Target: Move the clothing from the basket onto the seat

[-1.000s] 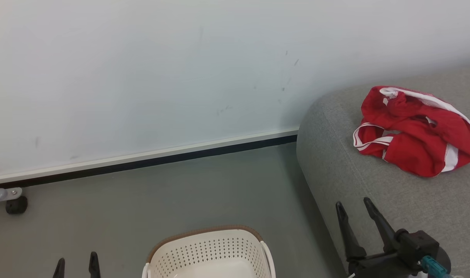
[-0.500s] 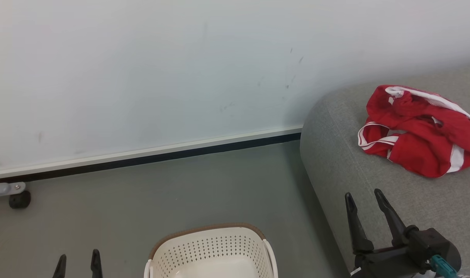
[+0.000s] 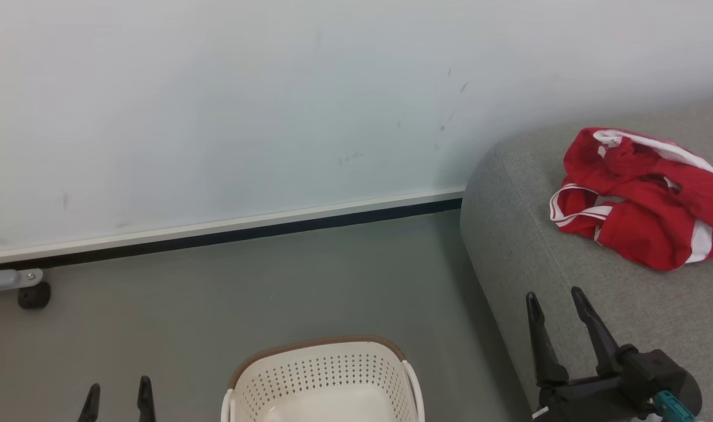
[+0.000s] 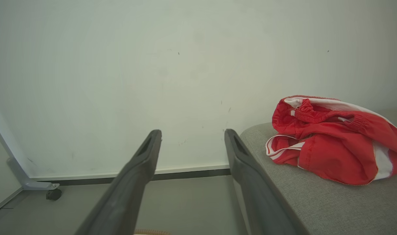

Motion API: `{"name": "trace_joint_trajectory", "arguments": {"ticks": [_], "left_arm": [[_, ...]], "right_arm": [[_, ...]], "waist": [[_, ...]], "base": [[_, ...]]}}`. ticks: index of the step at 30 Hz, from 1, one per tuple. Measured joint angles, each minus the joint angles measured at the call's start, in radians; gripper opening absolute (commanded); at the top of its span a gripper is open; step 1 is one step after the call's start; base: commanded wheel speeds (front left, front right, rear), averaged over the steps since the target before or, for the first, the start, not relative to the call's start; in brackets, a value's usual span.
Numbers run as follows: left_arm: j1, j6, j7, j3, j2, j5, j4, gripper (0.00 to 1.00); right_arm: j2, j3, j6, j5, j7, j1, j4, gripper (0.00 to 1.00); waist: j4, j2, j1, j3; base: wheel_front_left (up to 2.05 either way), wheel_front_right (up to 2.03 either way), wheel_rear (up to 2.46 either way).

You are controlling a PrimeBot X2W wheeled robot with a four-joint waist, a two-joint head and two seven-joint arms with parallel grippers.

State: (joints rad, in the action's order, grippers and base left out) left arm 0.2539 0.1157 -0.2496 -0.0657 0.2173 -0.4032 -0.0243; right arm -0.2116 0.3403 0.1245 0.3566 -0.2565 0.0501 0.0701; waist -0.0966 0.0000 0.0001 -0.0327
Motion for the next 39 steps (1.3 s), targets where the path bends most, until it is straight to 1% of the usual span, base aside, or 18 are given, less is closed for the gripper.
{"name": "trace_joint_trajectory", "arguments": {"ticks": [3,4,12,17,39], "left_arm": [[0.000,0.000,0.000,0.000,0.001,0.000,-0.005,1.00],[0.000,0.000,0.000,-0.001,-0.001,-0.001,-0.003,0.00],[0.001,-0.002,0.004,-0.018,-0.043,-0.012,0.074,0.00],[-0.001,-0.011,0.022,-0.012,-0.048,-0.050,0.081,0.00],[-0.067,-0.064,0.108,0.030,-0.077,-0.331,0.136,0.00]], "right_arm": [[0.003,-0.003,0.000,-0.007,0.000,0.000,-0.003,1.00],[0.004,-0.002,0.000,-0.007,0.000,-0.001,0.001,0.00],[0.022,0.014,-0.002,-0.003,0.004,-0.062,0.078,0.00],[0.029,-0.013,-0.011,0.045,0.019,-0.061,0.085,0.00],[0.064,-0.123,-0.065,0.338,0.111,-0.038,0.117,0.00]], "waist": [[0.000,0.0000,0.0000,0.002],[0.000,-0.0001,0.0000,0.002],[0.000,0.0000,0.0000,0.003],[0.004,0.0000,0.0000,0.004],[0.027,0.0000,0.0000,0.012]], "base": [[0.00,0.00,0.00],[0.00,0.00,0.00],[0.00,0.00,0.00],[0.00,0.00,0.00],[0.00,0.00,0.00]]}}
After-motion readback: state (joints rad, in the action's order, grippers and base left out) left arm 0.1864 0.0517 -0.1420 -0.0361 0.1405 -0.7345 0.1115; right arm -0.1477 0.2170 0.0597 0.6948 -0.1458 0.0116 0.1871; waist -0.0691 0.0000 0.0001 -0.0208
